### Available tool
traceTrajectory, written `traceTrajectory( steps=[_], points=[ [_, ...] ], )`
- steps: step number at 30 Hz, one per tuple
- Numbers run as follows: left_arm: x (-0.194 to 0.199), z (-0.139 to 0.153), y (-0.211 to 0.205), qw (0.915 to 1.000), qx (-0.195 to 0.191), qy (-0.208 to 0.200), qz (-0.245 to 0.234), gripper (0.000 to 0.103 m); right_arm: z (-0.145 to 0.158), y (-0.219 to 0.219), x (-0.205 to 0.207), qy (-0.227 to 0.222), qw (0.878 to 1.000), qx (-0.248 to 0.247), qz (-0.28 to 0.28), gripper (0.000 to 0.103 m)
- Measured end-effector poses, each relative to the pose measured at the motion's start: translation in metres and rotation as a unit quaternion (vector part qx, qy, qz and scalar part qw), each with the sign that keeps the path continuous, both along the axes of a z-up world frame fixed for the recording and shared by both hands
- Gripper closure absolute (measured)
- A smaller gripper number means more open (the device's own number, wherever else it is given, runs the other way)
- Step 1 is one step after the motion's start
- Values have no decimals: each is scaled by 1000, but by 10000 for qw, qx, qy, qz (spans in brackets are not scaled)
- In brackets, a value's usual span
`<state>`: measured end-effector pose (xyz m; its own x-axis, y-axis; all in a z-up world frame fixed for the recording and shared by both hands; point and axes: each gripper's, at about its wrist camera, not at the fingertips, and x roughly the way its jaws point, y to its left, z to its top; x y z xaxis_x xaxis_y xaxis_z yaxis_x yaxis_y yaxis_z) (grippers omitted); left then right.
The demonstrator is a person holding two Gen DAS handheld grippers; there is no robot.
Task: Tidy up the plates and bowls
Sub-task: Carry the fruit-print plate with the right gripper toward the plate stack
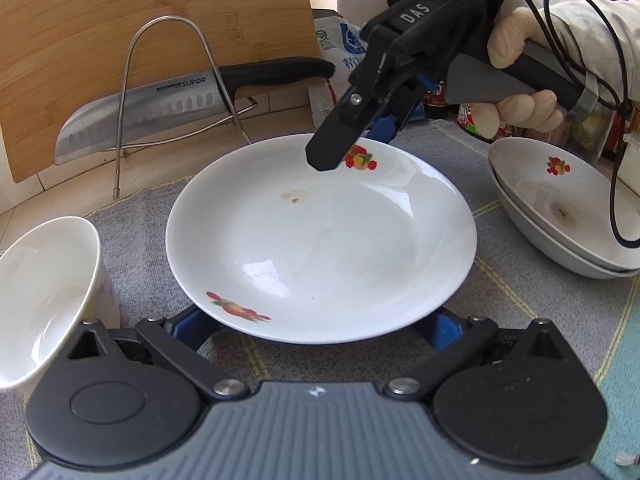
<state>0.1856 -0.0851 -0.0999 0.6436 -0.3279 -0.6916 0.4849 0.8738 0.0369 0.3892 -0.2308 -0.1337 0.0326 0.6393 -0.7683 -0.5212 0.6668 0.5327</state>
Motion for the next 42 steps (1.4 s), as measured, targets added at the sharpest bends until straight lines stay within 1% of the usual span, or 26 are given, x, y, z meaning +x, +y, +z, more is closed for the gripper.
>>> traceTrajectory(
  steps=[2,5,7,9,11,14,18,24,32,42],
  points=[
    [1,0,0,10000,10,9,-20,0,0,-1,4,197,9998,39,-47,0],
    [1,0,0,10000,14,4,-79,0,-1,-3,14,616,9979,112,-170,0],
    [1,-1,0,10000,14,11,-95,0,-1,-6,20,767,9964,247,-251,0],
    [0,-1,1,9999,8,2,-100,0,-1,-5,24,850,9959,193,-235,0],
    [1,-1,1,10000,6,6,-97,0,0,-3,25,816,9964,96,-188,0],
    [2,-1,1,9999,6,14,-117,1,-1,1,23,891,9960,61,-53,0],
    [2,-1,1,9999,6,19,-127,1,1,7,21,822,9966,-27,46,0],
    [2,-3,2,9999,-5,-3,-129,1,0,5,25,773,9970,96,11,0],
    [2,-1,0,9999,36,62,-125,3,2,9,21,621,9980,3,95,0],
    [-3,5,-2,9996,126,108,-213,3,7,8,7,637,9980,41,31,0]
  ],
)
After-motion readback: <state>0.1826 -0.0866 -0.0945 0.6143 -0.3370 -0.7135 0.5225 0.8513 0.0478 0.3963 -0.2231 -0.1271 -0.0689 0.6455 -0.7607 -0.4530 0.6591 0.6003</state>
